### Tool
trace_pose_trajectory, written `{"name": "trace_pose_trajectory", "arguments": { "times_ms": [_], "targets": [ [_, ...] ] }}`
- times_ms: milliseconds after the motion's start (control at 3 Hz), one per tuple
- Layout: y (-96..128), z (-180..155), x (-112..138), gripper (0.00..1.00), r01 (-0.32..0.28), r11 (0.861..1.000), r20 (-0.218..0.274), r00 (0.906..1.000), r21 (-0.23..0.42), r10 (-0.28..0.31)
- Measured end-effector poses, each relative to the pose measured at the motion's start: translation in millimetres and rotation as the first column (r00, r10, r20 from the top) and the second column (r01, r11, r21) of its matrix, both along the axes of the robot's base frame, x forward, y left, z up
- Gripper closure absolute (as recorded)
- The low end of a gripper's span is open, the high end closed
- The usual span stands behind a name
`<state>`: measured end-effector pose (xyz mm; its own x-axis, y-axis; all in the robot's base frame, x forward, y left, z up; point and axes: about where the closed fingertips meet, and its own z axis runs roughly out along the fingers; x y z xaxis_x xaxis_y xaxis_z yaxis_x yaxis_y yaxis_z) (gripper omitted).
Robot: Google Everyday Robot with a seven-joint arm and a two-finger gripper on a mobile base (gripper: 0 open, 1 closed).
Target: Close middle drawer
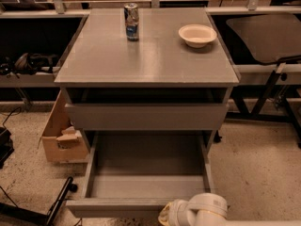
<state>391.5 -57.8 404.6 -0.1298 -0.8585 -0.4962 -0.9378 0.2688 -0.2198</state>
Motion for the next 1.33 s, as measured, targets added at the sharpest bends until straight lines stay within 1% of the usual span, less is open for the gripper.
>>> {"name": "trace_pose_trajectory", "arguments": {
  "times_ms": [333,667,1000,1333],
  "targets": [
    [0.1,0.3,-2.6,1.0,0.0,1.0,0.0,1.0,0.0,0.0],
    [2.1,4.9,31.0,1.0,0.003,1.0,0.044,0.999,0.008,-0.004],
    [7.0,9.8,80.5,1.0,-0.005,1.0,0.114,0.9935,0.019,0.003],
    [5.4,16.9,125.1,1.0,0.009,0.999,0.172,0.985,0.032,-0.014]
  ]
}}
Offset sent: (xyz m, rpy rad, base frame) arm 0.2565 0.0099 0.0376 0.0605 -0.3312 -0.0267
